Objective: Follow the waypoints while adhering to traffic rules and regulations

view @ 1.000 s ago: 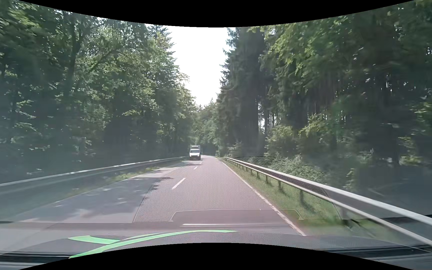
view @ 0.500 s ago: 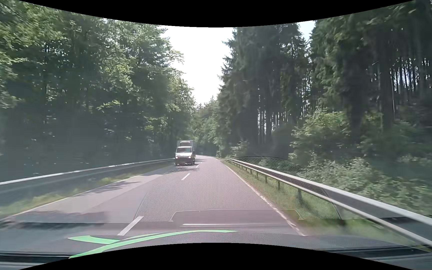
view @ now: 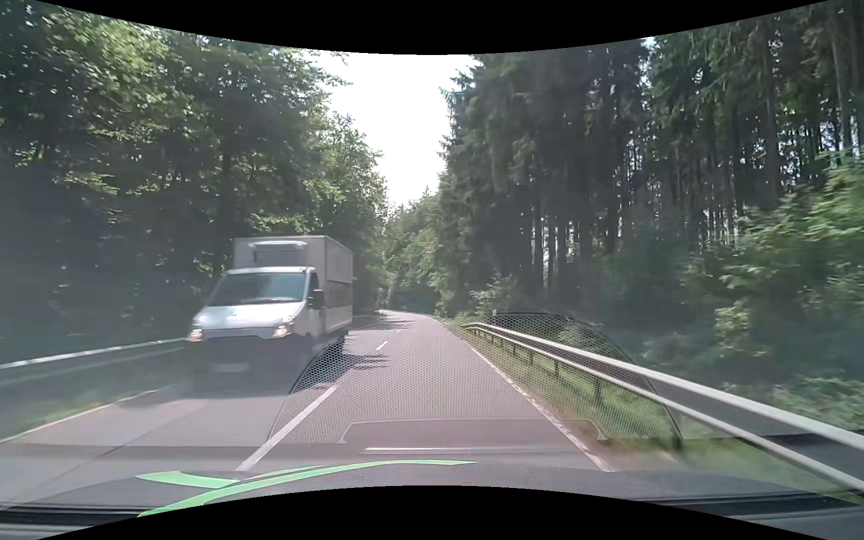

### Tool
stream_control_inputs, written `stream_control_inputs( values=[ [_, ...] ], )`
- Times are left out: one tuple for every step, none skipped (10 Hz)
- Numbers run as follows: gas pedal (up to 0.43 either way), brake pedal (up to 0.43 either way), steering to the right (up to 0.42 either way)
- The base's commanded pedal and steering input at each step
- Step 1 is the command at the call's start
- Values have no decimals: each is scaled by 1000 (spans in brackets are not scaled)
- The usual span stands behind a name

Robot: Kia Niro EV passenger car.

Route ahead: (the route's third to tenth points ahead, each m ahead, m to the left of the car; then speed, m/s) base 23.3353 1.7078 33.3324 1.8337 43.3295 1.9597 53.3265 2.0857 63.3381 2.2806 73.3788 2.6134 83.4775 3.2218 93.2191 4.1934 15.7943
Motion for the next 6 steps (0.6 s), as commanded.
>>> stream_control_inputs(
  values=[
    [79,0,-3],
    [79,0,-3],
    [79,0,-3],
    [79,0,-3],
    [79,0,-3],
    [79,0,-3]
  ],
)
